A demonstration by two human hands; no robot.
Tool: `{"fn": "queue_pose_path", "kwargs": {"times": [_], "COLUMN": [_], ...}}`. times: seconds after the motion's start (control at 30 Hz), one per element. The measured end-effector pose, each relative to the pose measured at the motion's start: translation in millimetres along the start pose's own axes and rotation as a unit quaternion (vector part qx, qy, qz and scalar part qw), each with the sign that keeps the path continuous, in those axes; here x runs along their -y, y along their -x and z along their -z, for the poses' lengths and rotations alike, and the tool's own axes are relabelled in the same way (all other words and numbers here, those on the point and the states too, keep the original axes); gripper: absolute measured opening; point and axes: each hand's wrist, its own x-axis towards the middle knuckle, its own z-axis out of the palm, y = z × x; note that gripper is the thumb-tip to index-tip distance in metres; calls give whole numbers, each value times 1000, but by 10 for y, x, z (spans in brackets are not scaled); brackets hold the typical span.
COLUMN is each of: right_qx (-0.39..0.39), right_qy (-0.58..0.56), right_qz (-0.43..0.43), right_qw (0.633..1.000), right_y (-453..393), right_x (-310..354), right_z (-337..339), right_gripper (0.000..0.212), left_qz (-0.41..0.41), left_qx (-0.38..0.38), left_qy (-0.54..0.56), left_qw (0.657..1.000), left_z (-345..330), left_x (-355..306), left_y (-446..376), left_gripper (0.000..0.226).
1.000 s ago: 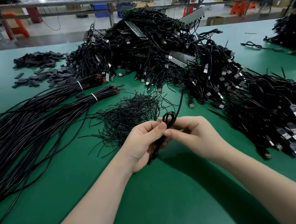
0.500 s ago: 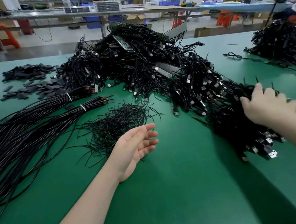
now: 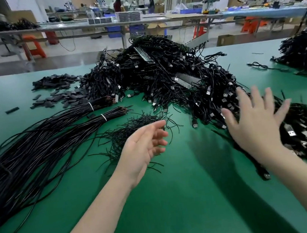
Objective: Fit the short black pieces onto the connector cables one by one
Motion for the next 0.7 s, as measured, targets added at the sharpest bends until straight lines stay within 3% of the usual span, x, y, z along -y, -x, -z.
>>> {"fn": "queue_pose_path", "kwargs": {"times": [0.03,0.1,0.17,0.23,0.3,0.37,0.4,0.43,0.5,0.63,0.7], "right_qx": [-10,42,116,137,101,79,86,97,114,109,102], "right_qy": [-44,-124,-204,-263,-272,-257,-242,-229,-221,-221,-231], "right_qz": [54,106,94,75,70,83,95,105,110,118,114], "right_qw": [998,986,968,952,954,960,962,963,962,962,961], "right_y": [135,400,591,674,689,691,697,699,695,690,694], "right_x": [223,630,871,951,940,930,933,937,937,917,919], "right_z": [-84,-289,-471,-591,-648,-668,-669,-672,-683,-698,-696], "right_gripper": [59,50,43,37,28,21,20,21,23,21,19], "left_qz": [-15,-48,-73,-77,-53,8,48,82,108,41,14], "left_qx": [-28,-123,-220,-276,-286,-253,-226,-202,-182,-175,-203], "left_qy": [-1,-35,-178,-397,-587,-738,-784,-805,-808,-840,-815], "left_qw": [999,991,956,872,756,626,576,553,550,512,543], "left_z": [50,223,508,914,1382,1812,1963,2071,2162,2185,2242], "left_x": [-104,-279,-400,-505,-601,-668,-693,-707,-705,-652,-633], "left_y": [-40,-166,-327,-464,-532,-528,-510,-492,-452,-414,-360], "left_gripper": [29,29,28,29,34,36,34,30,23,22,18]}}
